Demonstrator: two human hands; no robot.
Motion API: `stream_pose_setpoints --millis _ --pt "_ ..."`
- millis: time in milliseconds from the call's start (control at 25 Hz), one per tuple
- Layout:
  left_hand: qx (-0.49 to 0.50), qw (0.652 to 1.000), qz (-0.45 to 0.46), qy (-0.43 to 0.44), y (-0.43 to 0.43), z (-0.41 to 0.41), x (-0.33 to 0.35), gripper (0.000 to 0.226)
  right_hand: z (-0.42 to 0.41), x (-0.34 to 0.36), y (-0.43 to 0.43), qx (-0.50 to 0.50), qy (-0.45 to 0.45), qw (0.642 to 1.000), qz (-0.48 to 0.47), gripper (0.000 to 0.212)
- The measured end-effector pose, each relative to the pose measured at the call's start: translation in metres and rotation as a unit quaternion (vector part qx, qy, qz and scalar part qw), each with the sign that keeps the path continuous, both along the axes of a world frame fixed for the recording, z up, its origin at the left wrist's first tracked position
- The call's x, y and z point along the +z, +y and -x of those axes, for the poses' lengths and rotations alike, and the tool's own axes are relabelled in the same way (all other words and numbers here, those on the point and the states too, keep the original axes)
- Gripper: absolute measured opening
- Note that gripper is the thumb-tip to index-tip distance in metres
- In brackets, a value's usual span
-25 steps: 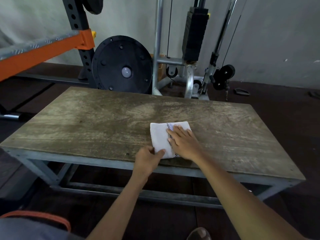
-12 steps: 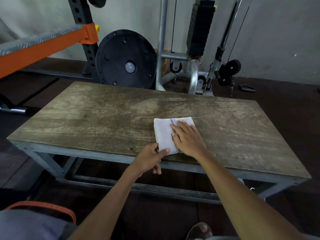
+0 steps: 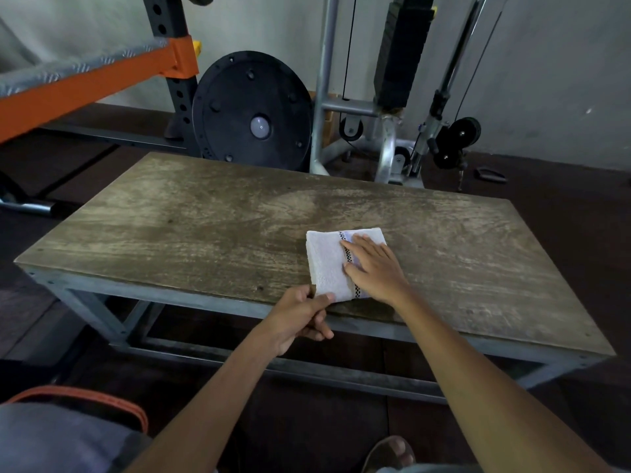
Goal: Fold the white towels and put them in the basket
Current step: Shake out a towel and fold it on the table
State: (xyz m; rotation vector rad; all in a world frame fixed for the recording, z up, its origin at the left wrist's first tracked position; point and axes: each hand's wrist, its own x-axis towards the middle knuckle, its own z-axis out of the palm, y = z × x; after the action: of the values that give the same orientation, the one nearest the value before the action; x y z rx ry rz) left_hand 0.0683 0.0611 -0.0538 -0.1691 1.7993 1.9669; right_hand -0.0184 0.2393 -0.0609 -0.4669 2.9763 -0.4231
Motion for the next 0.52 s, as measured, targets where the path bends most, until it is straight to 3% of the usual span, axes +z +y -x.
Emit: stream_pose_setpoints --millis 120,240,400,520 --pt "0.041 0.998 0.049 -0.001 0.01 0.002 0.005 0.031 0.009 0.017 -0.004 -0.014 -0.031 0.999 -0.007 0.052" --pt "0.074 0.989 0.119 0.036 0.008 0.004 0.001 0.036 0.004 0.012 -0.016 -0.011 0.062 0.997 -0.048 0.052" --pt "0.052 0.975 0.202 0.077 0.0 0.003 0.001 0.034 0.001 0.001 -0.005 0.003 -0.002 0.998 -0.064 0.07" --pt "0.109 0.942 0.299 0.101 0.0 0.002 0.0 0.037 0.005 0.014 0.008 -0.021 -0.022 0.995 -0.09 0.08"
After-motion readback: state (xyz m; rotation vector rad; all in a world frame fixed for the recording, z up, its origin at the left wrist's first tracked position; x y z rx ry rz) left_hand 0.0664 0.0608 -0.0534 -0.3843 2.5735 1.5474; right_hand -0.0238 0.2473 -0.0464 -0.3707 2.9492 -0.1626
